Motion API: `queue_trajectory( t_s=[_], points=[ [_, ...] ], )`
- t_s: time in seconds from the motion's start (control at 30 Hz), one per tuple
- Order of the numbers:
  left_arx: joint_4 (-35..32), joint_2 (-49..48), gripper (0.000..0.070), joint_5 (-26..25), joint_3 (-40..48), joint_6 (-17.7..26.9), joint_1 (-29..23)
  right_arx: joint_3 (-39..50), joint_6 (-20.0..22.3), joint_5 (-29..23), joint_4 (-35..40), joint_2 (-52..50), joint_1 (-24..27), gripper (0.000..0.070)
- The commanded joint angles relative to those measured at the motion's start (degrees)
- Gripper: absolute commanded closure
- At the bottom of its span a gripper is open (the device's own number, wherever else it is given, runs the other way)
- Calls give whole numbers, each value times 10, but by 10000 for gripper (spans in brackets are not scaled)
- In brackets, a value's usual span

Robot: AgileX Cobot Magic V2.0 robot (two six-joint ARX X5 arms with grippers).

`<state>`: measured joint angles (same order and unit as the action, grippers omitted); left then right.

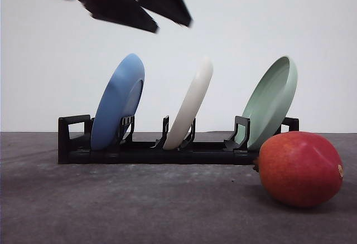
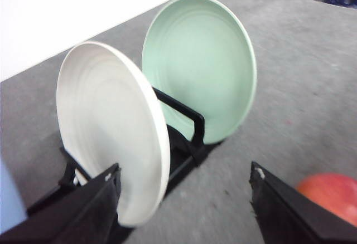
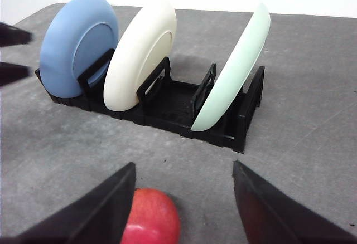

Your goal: Place pomegranate in white plate

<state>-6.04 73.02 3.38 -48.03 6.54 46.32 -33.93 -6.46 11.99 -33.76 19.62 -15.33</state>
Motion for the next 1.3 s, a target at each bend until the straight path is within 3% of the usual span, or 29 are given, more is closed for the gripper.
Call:
queue_trajectory(
  t_s=[0.0,0.2,0.4,0.83,0.9,1.03,1.1,1.27],
  points=[
    [-30,34,274,18,-21,-2,11,-9,-8,0,7,1,-2,352],
    [-54,141,274,101,-77,-2,30,-9,-8,0,7,1,-2,352],
    [-47,221,275,146,-134,-2,31,-9,-6,0,7,1,-2,352],
    [4,300,280,161,-192,-19,20,-9,-6,0,7,1,-2,352],
    [6,300,316,161,-192,-21,20,-9,-6,0,7,1,-2,352],
    [6,299,488,161,-192,-21,24,-9,-6,0,7,1,-2,352],
    [6,299,540,161,-192,-22,26,-9,-6,0,7,1,-2,352],
    [6,297,562,161,-192,-37,27,-9,-6,0,7,1,-2,352]
  ],
)
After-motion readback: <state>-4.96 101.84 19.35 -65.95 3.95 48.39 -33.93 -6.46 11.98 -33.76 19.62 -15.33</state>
